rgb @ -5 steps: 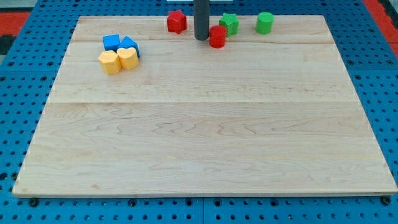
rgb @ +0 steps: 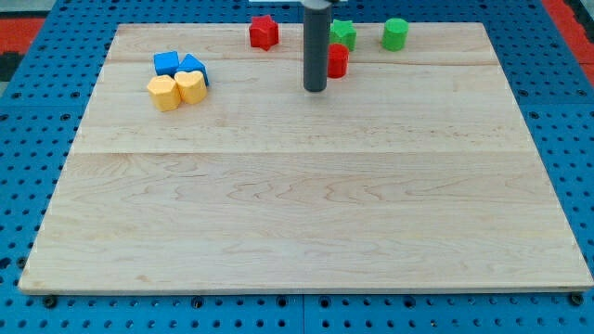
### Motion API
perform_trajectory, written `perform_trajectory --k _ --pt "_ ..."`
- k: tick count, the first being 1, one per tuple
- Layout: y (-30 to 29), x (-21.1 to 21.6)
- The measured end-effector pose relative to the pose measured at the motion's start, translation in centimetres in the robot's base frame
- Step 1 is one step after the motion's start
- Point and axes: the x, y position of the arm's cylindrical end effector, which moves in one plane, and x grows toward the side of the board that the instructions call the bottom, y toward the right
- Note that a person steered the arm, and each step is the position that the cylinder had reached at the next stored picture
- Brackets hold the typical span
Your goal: Move the yellow hexagon diagonally to the red circle
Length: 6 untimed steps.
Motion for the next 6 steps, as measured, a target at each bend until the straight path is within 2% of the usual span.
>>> perform_trajectory --k 1,2,3,5,6 --pt "-10.2 6.4" --pt "-24.8 4.0" --pt "-26.3 0.0" --pt "-15.2 -0.2" --pt "-12.0 2.4"
